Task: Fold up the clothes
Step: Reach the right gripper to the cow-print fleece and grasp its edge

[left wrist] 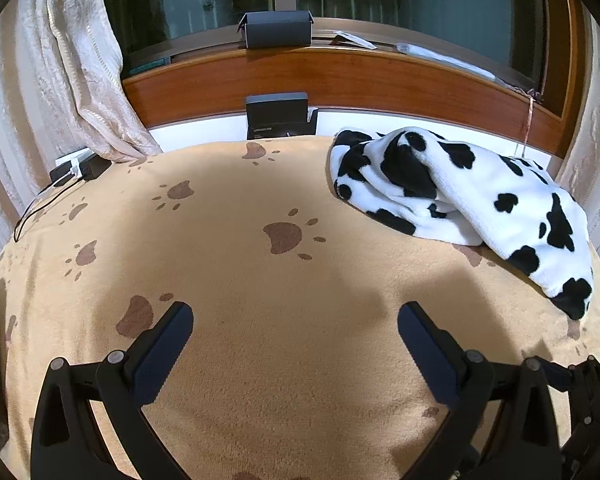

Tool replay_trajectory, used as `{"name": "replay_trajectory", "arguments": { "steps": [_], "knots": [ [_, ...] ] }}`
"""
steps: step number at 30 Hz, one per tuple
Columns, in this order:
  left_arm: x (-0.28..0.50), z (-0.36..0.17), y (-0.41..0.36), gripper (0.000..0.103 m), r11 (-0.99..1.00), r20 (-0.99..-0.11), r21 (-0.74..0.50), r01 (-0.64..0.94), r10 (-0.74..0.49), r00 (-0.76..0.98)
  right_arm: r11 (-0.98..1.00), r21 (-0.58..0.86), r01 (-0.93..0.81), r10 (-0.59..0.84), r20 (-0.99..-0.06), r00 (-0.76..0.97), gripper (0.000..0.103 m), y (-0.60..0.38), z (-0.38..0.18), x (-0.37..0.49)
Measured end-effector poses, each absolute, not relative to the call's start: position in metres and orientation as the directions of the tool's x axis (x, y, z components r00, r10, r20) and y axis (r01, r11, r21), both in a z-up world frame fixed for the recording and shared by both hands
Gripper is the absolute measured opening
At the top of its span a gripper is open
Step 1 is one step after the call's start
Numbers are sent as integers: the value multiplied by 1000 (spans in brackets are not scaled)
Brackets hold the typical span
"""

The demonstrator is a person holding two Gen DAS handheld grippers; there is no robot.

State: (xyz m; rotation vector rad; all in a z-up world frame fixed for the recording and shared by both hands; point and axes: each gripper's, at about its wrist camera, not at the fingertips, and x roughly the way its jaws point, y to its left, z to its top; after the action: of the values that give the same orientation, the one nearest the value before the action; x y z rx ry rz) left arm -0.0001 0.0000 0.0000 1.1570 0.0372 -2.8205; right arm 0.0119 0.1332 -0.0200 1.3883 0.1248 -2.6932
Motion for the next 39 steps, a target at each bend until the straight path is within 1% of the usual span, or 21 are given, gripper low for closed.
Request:
{"name": "replay_trajectory", "arguments": {
  "steps": [7, 10, 16, 18, 22, 23, 28, 33, 35, 36, 37, 38, 39],
  "knots": [
    [11, 4, -1, 103, -995, -699, 10, 95, -74, -712, -990, -22, 138, -62, -816, -575, 103, 135, -19, 14],
    [4, 7, -5, 103, -996, -702, 15, 92, -76, -708, -992, -23, 126, -54, -815, -577, 103, 142, -17, 12],
    [1, 6, -9, 103, -995, -714, 13, 100, -79, -696, -997, -47, 61, -8, -732, -681, 103, 174, 15, 5],
    [0, 4, -9, 103, -995, -713, 7, 100, -75, -697, -991, -107, 74, 21, -692, -722, 103, 179, 28, -5],
    [0, 2, -7, 103, -995, -715, 22, 102, -87, -694, -956, -277, 100, 87, -588, -804, 103, 180, 42, -38],
    [0, 2, -7, 103, -994, -714, 26, 102, -90, -695, -949, -297, 109, 87, -575, -814, 103, 179, 45, -48],
    [-1, -2, -6, 103, -993, -721, 59, 102, -113, -684, -958, -246, 146, 29, -593, -805, 103, 179, 47, -102],
    [-3, -6, -7, 103, -993, -728, 51, 108, -111, -677, -964, -225, 143, 35, -639, -769, 102, 172, 32, -142],
    [-4, -8, -8, 103, -992, -731, 53, 110, -114, -673, -962, -239, 130, 57, -644, -763, 99, 170, 29, -149],
    [-5, -9, -7, 103, -992, -733, 56, 111, -116, -671, -960, -249, 127, 66, -644, -762, 93, 169, 27, -151],
    [-5, -10, -7, 103, -992, -734, 59, 111, -119, -668, -958, -258, 123, 76, -643, -762, 81, 168, 26, -153],
    [-6, -10, -7, 103, -992, -736, 67, 111, -124, -665, -955, -273, 118, 89, -640, -763, 74, 167, 25, -153],
    [-6, -11, -6, 103, -991, -737, 78, 110, -131, -663, -952, -283, 113, 98, -635, -766, 63, 167, 25, -153]
  ]
}}
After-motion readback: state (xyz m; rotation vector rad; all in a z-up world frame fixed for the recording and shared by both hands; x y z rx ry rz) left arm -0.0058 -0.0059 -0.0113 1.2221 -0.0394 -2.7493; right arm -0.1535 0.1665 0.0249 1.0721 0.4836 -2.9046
